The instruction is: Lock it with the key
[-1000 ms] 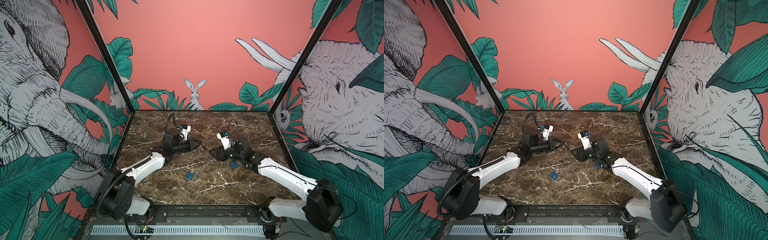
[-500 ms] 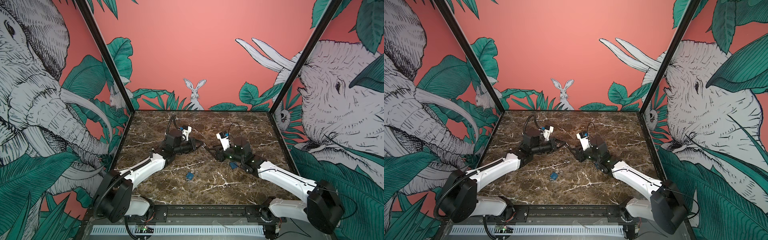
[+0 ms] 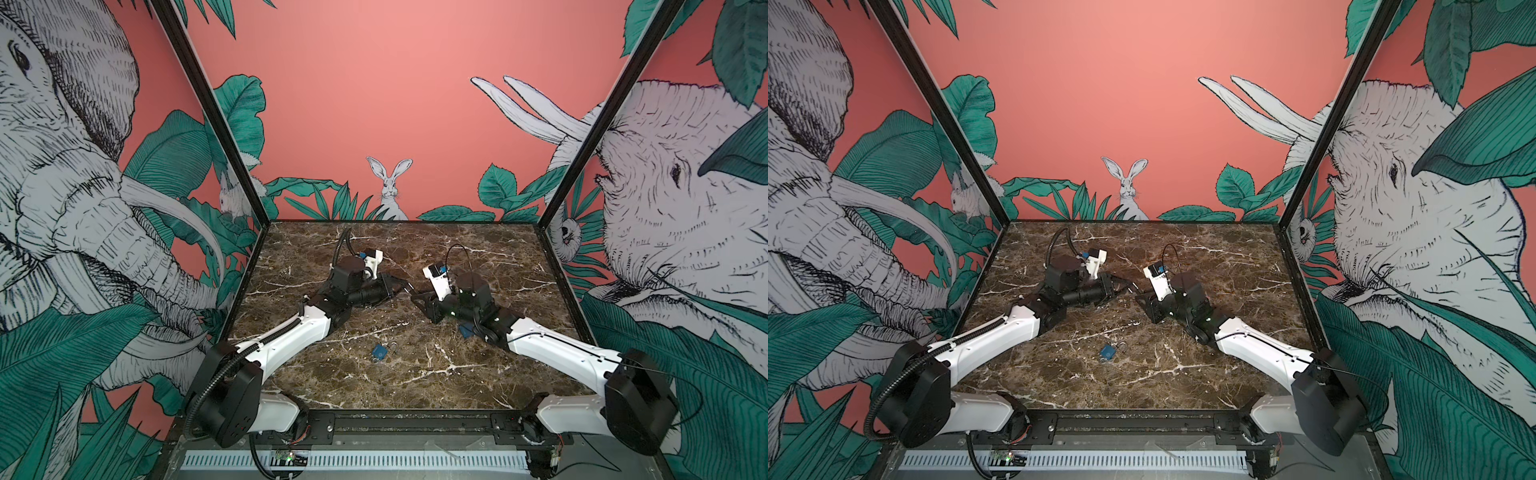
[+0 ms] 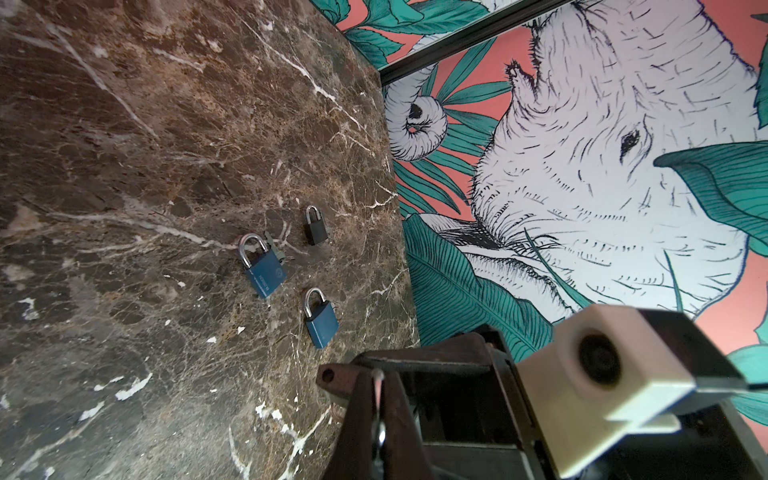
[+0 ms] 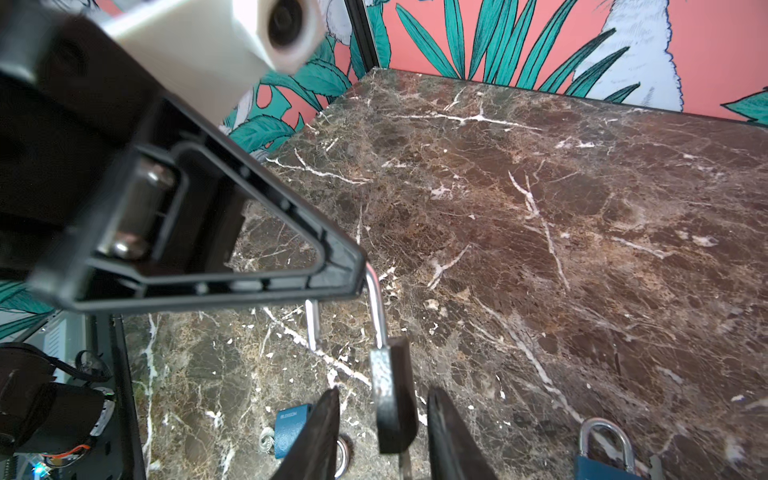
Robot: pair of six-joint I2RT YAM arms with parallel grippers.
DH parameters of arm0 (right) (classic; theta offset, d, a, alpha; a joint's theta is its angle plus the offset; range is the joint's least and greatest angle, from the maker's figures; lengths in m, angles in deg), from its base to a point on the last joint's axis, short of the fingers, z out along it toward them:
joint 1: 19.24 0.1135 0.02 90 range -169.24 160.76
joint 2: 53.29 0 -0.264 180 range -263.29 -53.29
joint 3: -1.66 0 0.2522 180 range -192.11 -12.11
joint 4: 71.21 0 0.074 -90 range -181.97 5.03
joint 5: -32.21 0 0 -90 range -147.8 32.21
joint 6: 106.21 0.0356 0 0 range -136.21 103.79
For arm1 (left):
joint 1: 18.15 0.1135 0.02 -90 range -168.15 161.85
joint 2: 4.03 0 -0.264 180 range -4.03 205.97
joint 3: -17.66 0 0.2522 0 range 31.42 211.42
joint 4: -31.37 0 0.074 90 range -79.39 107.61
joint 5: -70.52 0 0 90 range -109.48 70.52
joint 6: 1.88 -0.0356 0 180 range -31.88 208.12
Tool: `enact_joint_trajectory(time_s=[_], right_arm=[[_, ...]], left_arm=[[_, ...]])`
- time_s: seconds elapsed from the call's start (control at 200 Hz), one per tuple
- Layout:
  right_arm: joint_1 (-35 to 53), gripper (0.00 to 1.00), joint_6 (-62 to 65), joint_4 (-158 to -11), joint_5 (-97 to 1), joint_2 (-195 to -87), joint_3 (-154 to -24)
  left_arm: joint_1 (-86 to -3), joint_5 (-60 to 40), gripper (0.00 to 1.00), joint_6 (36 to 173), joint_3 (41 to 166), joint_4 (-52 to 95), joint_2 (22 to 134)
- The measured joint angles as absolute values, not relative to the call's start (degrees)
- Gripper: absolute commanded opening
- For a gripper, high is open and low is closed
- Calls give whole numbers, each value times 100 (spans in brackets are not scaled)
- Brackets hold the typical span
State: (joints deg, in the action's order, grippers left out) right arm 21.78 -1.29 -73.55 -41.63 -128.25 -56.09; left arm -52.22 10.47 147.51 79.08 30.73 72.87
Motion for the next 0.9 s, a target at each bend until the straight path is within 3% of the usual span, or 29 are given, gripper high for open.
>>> enact_joint_trajectory(time_s=[0.9], right_arm=[[2202,25,-256,-7320,-4412,-12945,-5799]], left_arm=[[-5226,1006,0,14812,7927,3073,7265]])
